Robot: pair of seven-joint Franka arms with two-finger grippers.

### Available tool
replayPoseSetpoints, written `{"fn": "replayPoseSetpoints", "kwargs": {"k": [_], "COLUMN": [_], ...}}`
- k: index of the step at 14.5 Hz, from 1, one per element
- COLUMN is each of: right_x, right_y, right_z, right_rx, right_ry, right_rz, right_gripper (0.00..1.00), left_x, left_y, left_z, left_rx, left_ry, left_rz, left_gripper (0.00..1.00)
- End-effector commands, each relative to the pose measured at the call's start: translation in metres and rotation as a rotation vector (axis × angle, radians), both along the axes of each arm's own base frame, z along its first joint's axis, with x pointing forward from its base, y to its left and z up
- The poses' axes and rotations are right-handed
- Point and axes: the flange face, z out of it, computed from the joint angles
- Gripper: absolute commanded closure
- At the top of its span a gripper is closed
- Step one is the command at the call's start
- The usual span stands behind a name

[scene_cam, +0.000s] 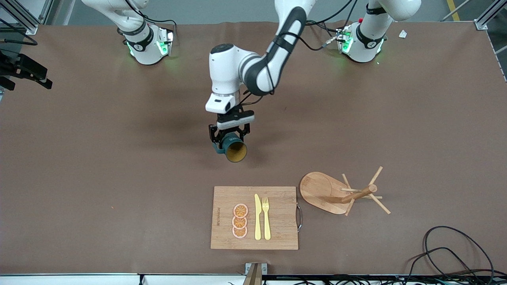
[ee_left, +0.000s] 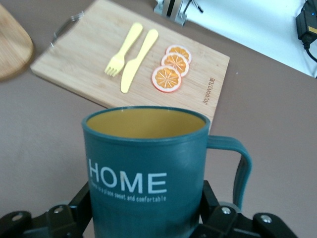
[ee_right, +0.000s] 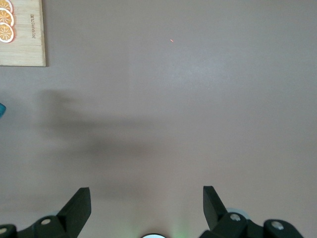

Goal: Transfer cup from left to right arm and place
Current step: 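Lift the mug off the stand and carry it toward the table middle, then lower the held mug onto the table with the left gripper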

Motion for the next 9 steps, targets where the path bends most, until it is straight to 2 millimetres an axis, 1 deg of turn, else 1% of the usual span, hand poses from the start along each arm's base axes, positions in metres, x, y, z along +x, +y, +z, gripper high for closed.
{"fn": "replayPoseSetpoints", "kwargs": {"k": [1, 2, 6, 7, 9], "right_x": [0.0, 0.0, -0.001, -0.001, 0.0], "right_y": [-0.004, -0.004, -0.005, -0.004, 0.0], "right_z": [0.001, 0.001, -0.001, 0.0, 0.0], "right_rx": [0.008, 0.008, -0.003, -0.005, -0.007], "right_ry": [0.007, 0.007, 0.018, 0.015, 0.013], "right_rz": [0.001, 0.001, 0.003, 0.005, 0.011], "right_gripper": [0.0, 0.0, 0.0, 0.0, 0.0], "left_x": [-0.017, -0.025, -0.051, -0.054, -0.064], "left_y": [-0.011, -0.015, -0.017, -0.019, -0.026], "left_z": [-0.03, -0.036, -0.089, -0.099, -0.122], "left_rx": [0.151, 0.171, 0.345, 0.368, 0.318], "left_ry": [-0.161, -0.207, -0.337, -0.375, -0.44], "left_rz": [-0.01, -0.02, -0.104, -0.115, -0.096], "left_gripper": [0.35, 0.35, 0.35, 0.36, 0.35]}}
